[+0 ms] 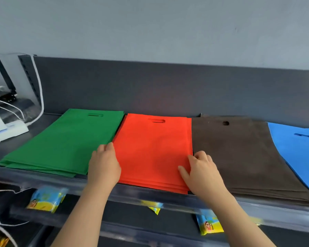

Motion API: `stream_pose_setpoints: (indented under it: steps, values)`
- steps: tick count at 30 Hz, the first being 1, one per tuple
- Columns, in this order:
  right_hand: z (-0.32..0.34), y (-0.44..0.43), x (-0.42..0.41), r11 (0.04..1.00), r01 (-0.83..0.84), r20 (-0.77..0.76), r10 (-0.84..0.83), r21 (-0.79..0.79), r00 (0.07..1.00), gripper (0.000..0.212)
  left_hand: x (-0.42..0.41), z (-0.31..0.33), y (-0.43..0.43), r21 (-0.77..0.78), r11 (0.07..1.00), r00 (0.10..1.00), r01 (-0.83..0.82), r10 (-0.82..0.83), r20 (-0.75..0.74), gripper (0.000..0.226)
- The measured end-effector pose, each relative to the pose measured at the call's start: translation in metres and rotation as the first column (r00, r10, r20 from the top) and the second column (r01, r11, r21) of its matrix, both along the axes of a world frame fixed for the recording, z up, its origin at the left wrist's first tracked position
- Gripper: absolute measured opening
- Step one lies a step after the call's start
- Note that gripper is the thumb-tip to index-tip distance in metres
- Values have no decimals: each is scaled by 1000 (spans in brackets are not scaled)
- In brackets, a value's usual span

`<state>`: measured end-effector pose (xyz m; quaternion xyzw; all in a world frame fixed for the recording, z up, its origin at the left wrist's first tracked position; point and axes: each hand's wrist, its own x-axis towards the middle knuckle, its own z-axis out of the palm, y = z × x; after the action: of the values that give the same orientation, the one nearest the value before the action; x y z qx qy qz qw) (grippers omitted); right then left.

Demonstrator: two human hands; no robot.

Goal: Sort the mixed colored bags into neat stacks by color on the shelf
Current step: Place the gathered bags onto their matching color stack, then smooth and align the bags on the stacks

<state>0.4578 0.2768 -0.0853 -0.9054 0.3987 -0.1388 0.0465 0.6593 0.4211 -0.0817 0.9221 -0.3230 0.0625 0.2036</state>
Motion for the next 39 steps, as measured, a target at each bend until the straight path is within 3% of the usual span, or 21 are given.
stream_pose_setpoints:
  steps: [3, 9, 17, 23, 39]
  values:
    - [7, 0, -3, 999, 5, 90, -2, -35, 996, 36, -1, 1, -2, -63, 995, 995, 84, -80, 65, 52]
    - [14, 1, -27, 999, 41, 222, -38, -9, 974, 38, -41, 5, -21, -233, 920, 949, 314, -310, 56, 35]
    - [15, -6, -95, 988, 144, 267, -124, -54, 956, 33, -114, 8, -64, -273, 821, 863, 502, -496, 97, 28]
    - [17, -30, -181, 965, 260, 250, -241, -44, 938, 26, -190, 12, -109, -271, 759, 802, 592, -587, 107, 24]
    - [11, -125, -461, 877, 480, 238, -461, -24, 855, 40, -459, 8, -250, -288, 605, 636, 742, -771, 17, 34]
